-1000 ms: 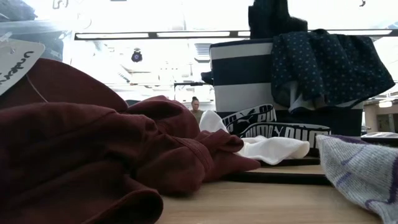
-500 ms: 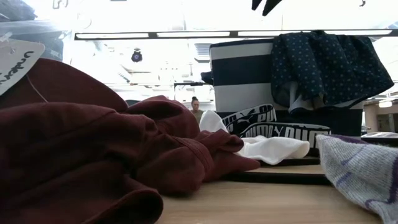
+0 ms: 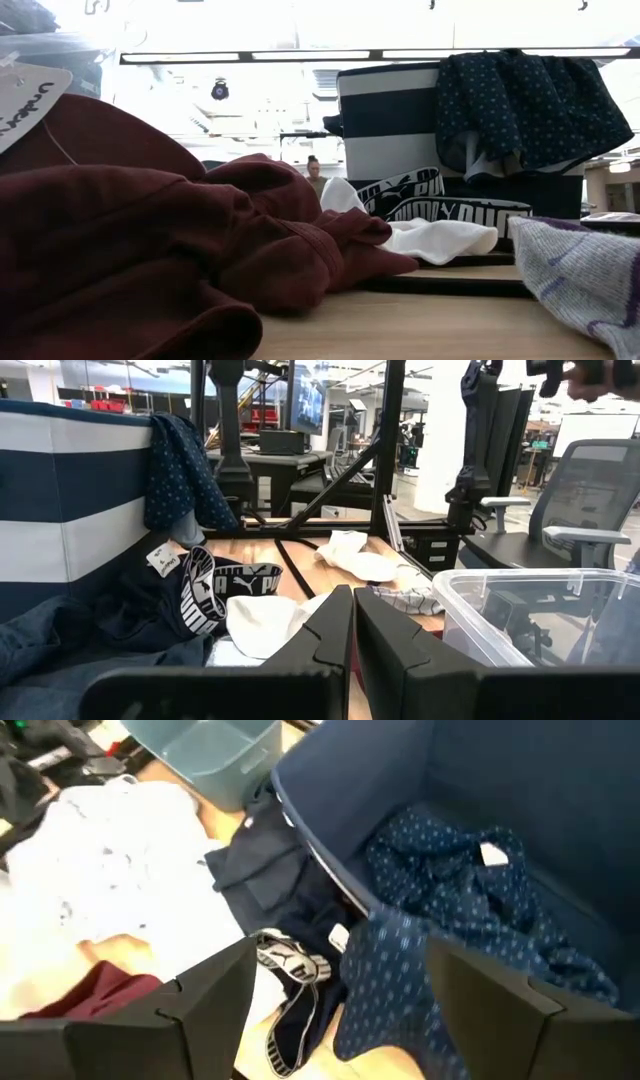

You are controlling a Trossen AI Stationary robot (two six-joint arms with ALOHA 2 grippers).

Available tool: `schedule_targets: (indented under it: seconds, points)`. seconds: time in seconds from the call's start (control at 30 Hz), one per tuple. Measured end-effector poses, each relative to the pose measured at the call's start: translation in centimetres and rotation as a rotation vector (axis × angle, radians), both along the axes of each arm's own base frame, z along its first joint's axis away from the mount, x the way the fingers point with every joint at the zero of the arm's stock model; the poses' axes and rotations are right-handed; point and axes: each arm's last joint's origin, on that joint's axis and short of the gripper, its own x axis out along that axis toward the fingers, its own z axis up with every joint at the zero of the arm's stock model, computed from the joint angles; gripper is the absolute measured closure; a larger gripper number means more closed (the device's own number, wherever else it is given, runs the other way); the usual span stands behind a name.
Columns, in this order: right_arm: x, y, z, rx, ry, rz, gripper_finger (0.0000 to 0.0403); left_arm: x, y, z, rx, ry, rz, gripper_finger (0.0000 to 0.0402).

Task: Pick & Place Cloths
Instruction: Put the blue long sleeve into the blue bin

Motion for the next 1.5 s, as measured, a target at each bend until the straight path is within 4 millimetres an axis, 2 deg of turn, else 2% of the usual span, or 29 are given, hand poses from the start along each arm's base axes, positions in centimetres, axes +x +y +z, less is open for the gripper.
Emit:
schedule_targets:
  seconds: [0.2, 0.37, 0.53, 0.83, 1.03, 1.27, 1.4, 1.5]
  points:
    - [-2.0, 3.8, -4.3, -0.006, -0.044, -0.067, 0.0097, 0.0, 0.0, 0.0, 0.000, 0.000, 0.000, 0.0383]
    - [-3.2, 5.3, -8.9, 0.018, -0.027, -0.159, 0.0096, 0.0, 0.0, 0.0, 0.000, 0.000, -0.001, 0.0383]
    - [-3.9, 5.7, -13.5, -0.006, 0.051, -0.241, 0.0113, 0.0, 0.0, 0.0, 0.000, 0.000, 0.000, 0.0383]
    - [-5.3, 4.6, -18.5, -0.065, 0.141, -0.372, 0.0145, 0.0, 0.0, 0.0, 0.000, 0.000, 0.000, 0.0383]
    - [-6.1, 3.6, -20.3, -0.103, 0.111, -0.438, 0.0162, 0.0, 0.0, 0.0, 0.000, 0.000, 0.000, 0.0383]
    - [-6.1, 2.9, -20.9, -0.144, 0.095, -0.453, 0.0193, 0.0, 0.0, 0.0, 0.000, 0.000, 0.000, 0.0383]
    - [-6.0, 2.9, -20.9, -0.145, 0.088, -0.449, 0.0242, 0.0, 0.0, 0.0, 0.000, 0.000, 0.000, 0.0383]
    - [-5.8, 2.9, -20.8, -0.141, 0.071, -0.450, 0.0302, 0.0, 0.0, 0.0, 0.000, 0.000, 0.000, 0.0383]
